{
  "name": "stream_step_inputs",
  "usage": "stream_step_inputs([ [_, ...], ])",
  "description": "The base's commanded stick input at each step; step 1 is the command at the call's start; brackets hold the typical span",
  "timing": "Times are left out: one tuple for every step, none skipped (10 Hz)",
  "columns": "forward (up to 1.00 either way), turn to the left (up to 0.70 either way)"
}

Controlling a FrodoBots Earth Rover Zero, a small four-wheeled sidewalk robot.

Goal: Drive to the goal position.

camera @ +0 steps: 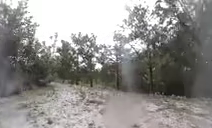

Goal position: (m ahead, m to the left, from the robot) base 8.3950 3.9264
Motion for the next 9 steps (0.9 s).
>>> stream_step_inputs([
  [0.6, 0.15],
  [0.6, 0.15],
  [0.6, 0.15],
  [0.6, 0.12],
  [0.6, 0.0],
  [0.6, 0.0],
  [0.6, 0.0],
  [0.6, 0.0],
  [0.6, 0.0],
])
